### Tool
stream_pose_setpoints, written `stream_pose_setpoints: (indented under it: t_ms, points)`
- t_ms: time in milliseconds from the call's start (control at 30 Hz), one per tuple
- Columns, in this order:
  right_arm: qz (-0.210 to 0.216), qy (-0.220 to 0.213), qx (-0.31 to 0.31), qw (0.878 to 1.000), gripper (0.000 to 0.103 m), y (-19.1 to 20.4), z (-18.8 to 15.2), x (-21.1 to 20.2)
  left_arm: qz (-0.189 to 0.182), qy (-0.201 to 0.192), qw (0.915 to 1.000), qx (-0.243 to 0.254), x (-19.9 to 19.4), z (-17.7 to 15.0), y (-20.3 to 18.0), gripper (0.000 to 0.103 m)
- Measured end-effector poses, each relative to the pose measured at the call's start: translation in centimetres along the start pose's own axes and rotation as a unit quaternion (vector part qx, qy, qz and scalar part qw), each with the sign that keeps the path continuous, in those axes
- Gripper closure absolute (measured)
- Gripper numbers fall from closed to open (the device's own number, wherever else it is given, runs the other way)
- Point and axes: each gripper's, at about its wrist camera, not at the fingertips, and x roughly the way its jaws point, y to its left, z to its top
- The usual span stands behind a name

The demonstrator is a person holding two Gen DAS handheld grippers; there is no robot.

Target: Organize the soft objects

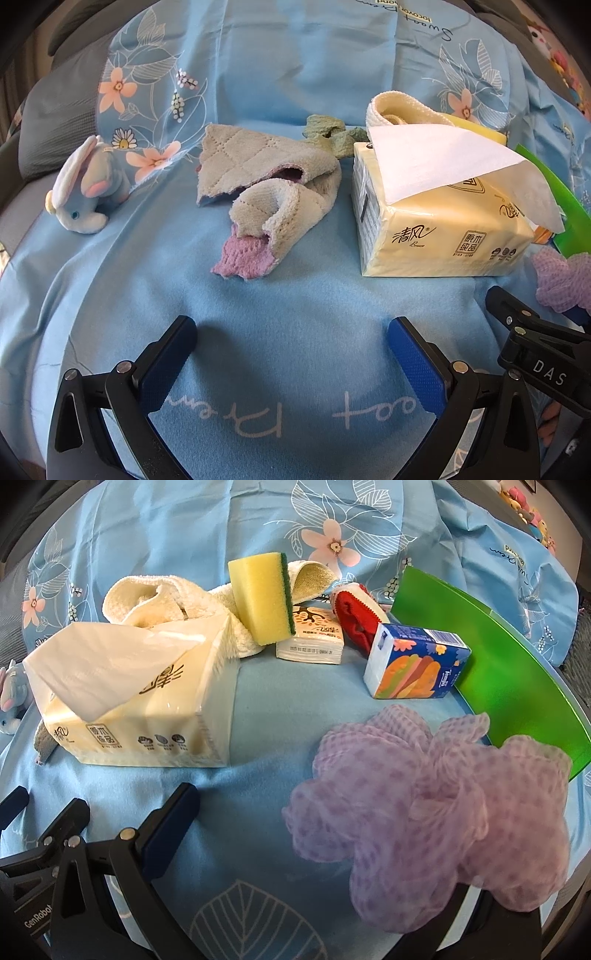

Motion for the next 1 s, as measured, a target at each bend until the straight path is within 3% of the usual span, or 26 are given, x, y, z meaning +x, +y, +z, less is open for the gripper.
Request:
stream_pose_setpoints:
  t_ms: [1000]
  points:
    - [0.002, 0.002, 0.001, 1.000, 0.001, -0.04, 0.00, 0.05, 0.001, -0.001, 1.0000, 0.001, 0.16, -0.03, -0.14, 0.000]
